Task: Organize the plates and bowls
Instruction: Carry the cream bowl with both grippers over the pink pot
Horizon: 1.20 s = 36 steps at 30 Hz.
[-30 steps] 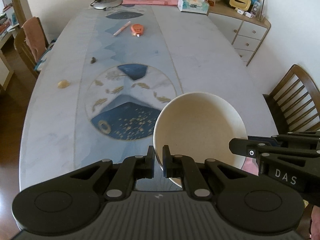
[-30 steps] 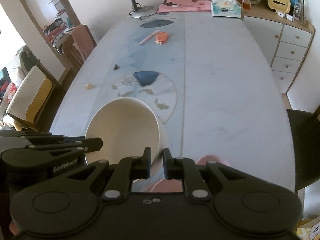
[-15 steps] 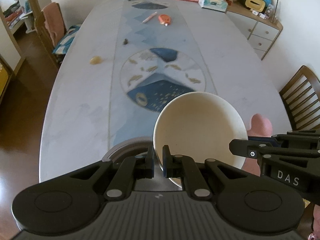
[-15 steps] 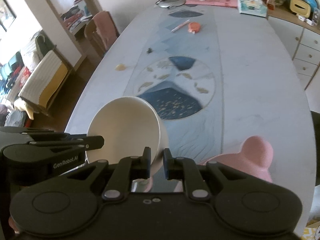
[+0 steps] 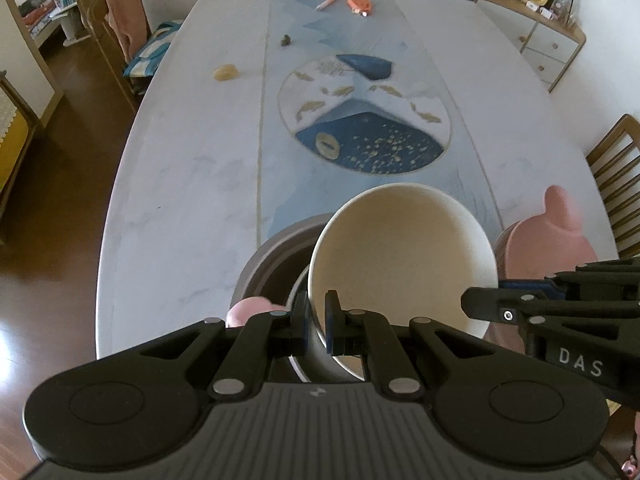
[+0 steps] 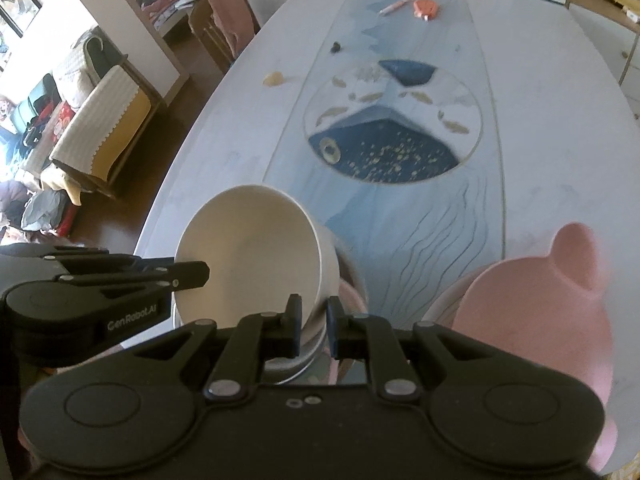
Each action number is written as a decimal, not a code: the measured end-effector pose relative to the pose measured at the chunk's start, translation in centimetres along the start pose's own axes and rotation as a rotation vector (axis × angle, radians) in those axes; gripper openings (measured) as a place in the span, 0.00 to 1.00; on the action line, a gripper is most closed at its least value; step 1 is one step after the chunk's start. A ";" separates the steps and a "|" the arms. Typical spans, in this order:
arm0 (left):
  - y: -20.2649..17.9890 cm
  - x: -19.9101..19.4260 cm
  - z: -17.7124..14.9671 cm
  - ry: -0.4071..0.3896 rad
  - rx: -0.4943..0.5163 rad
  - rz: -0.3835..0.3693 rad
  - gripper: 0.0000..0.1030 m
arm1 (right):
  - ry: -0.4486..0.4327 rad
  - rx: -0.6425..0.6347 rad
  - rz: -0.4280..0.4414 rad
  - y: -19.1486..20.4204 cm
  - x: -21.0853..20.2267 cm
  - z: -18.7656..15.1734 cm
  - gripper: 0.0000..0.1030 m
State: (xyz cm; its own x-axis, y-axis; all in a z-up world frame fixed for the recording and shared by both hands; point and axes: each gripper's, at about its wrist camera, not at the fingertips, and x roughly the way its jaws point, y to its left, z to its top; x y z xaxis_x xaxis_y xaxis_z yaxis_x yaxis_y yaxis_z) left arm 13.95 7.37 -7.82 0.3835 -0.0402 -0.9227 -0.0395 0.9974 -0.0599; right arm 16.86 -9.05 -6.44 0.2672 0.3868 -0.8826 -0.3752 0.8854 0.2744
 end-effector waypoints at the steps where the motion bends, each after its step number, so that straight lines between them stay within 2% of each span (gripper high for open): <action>1: 0.1 0.1 -0.2 0.003 0.001 0.002 0.06 | 0.004 0.000 0.001 0.1 0.1 -0.1 0.12; 17: -0.1 1.2 -1.9 0.040 0.060 0.016 0.06 | 0.069 0.043 0.035 -0.2 1.6 -1.7 0.11; 25: 0.4 1.6 -1.7 0.063 0.048 -0.017 0.06 | 0.070 0.058 0.026 -0.7 1.9 -1.7 0.10; 36: 1.7 0.7 -2.2 0.044 0.035 -0.055 0.06 | 0.061 0.032 0.021 -0.4 2.5 -1.2 0.10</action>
State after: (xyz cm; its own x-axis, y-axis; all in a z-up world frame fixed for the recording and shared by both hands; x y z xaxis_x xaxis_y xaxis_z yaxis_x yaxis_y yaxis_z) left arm 12.13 8.87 -9.37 0.3434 -0.0972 -0.9341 0.0129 0.9950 -0.0987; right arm 16.62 -8.76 -9.20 0.2048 0.3894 -0.8980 -0.3514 0.8855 0.3039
